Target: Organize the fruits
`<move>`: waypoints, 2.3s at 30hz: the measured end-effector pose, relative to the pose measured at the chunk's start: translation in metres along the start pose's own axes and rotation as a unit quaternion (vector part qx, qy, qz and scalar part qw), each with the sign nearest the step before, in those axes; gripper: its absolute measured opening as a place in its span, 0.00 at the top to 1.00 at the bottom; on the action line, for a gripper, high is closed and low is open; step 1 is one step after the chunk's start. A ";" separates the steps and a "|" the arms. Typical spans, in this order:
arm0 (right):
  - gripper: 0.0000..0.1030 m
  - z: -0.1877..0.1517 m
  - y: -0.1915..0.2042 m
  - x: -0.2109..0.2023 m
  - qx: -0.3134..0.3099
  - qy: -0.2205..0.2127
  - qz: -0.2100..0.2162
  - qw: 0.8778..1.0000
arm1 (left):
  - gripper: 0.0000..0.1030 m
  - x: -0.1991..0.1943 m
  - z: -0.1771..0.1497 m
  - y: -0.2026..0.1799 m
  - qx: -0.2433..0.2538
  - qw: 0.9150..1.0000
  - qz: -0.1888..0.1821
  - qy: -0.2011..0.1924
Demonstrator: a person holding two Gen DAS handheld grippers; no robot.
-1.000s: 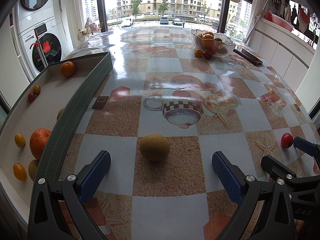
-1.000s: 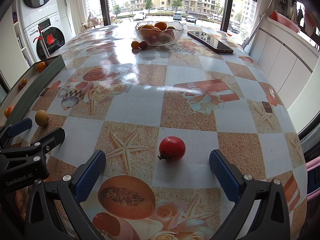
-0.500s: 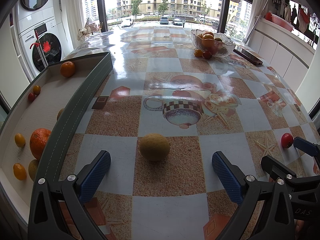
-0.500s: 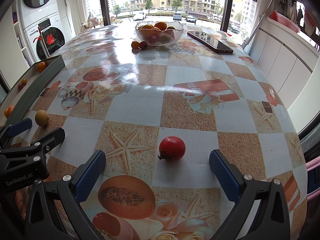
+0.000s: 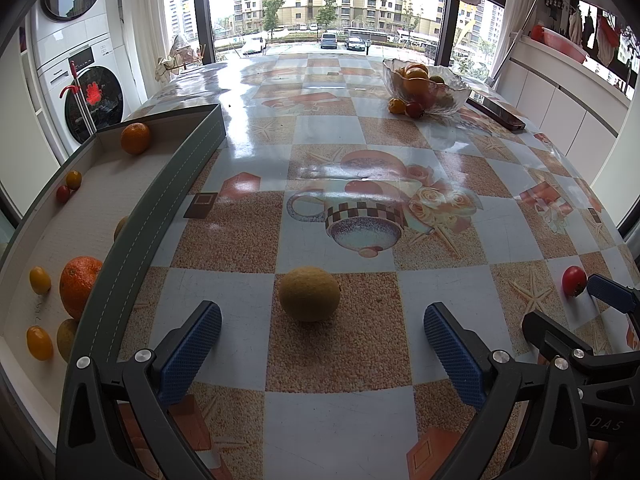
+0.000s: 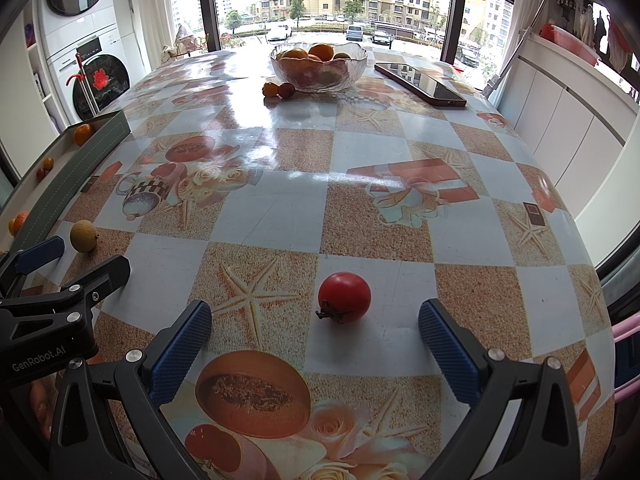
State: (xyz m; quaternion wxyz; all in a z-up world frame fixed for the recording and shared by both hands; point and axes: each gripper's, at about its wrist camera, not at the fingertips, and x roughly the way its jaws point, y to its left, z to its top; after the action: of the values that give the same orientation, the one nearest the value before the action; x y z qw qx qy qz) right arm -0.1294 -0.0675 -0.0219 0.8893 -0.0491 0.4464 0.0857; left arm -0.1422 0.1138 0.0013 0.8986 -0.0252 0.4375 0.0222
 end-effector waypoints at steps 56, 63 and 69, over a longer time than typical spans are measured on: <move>0.00 0.000 0.000 -0.001 -0.004 0.005 0.005 1.000 | 0.01 0.000 0.000 0.000 0.000 1.000 0.000 0.000; 0.00 -0.003 -0.015 -0.008 -0.003 0.027 0.009 1.000 | 0.01 0.000 0.000 0.000 0.000 1.000 0.000 0.000; 0.00 -0.006 -0.033 -0.012 0.031 0.019 0.014 0.999 | 0.01 0.000 0.000 0.001 -0.003 1.000 -0.006 -0.001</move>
State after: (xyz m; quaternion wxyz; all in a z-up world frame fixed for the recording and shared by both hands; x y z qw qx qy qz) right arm -0.1347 -0.1023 -0.0160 0.8805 -0.0172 0.4664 0.0830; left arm -0.1420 0.1147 0.0019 0.8990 -0.0308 0.4364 0.0184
